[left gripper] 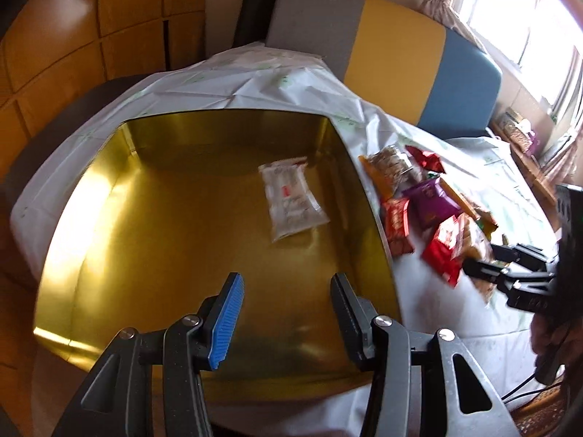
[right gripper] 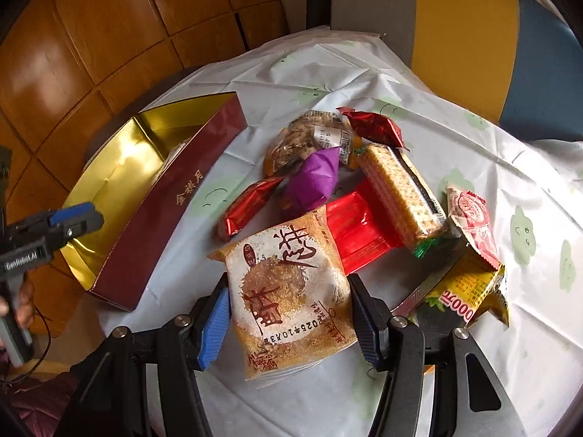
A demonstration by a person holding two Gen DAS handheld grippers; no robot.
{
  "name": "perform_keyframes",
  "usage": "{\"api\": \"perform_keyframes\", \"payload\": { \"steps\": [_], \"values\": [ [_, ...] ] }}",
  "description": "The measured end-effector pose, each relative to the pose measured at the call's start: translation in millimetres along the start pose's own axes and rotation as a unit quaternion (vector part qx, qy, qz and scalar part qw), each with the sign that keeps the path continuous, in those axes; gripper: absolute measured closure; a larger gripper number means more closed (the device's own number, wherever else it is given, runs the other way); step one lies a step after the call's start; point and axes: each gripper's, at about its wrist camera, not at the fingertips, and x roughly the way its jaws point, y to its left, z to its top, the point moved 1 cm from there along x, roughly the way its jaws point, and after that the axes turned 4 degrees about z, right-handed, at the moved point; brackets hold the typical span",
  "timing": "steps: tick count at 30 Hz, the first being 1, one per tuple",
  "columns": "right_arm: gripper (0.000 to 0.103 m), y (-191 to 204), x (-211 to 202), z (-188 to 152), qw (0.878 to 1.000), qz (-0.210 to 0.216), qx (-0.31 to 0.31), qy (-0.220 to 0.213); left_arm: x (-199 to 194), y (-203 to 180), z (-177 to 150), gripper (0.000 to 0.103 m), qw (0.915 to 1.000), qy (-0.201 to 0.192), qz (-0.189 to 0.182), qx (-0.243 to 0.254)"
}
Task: Organize snacks
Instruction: 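Grasp the round biscuit bag with the right tool and drop it into the tin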
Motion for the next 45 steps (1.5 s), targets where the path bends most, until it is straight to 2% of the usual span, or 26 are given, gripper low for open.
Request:
{"api": "perform_keyframes", "payload": {
  "steps": [4,8,13,16,24,28,34,36,45],
  "values": [
    [0.042,18.0,-10.0,5.3,1.000,0.004,0.004,-0.006,-6.8,14.7,-6.4,0.053,0.9995,-0.009,0.024,-0.021],
    [0.042,46.5,-16.0,20.3,0.999,0.032,0.016,-0.027,-12.2,31.3,-5.3,0.053,0.9979,-0.022,0.037,-0.048],
    [0.042,102.6,-12.1,45.1,0.997,0.062,-0.015,-0.040,-18.7,48.6,-7.7,0.053,0.9962,-0.031,0.046,-0.067],
    [0.042,129.4,0.1,53.5,0.996,0.071,-0.029,-0.034,-22.0,59.0,-10.2,0.053,0.9952,-0.035,0.050,-0.077],
    [0.041,173.3,44.5,61.8,0.997,0.047,-0.068,-0.008,-24.8,84.7,-17.2,0.053,0.9919,-0.037,0.057,-0.107],
    [0.041,178.6,53.7,55.8,0.996,0.010,-0.091,0.002,-24.5,90.0,-21.5,0.053,0.9917,-0.035,0.056,-0.111],
    [0.040,168.6,37.8,51.1,0.996,0.021,-0.080,-0.018,-24.8,83.4,-21.0,0.053,0.9925,-0.041,0.054,-0.102],
    [0.035,165.2,31.4,48.0,0.997,0.014,-0.076,-0.027,-26.3,78.9,-21.4,0.053,0.9931,-0.042,0.052,-0.096],
    [0.026,144.7,-0.4,33.4,0.995,-0.022,-0.075,-0.061,-34.7,55.5,-19.7,0.053,0.9958,-0.051,0.049,-0.058]
  ]
}}
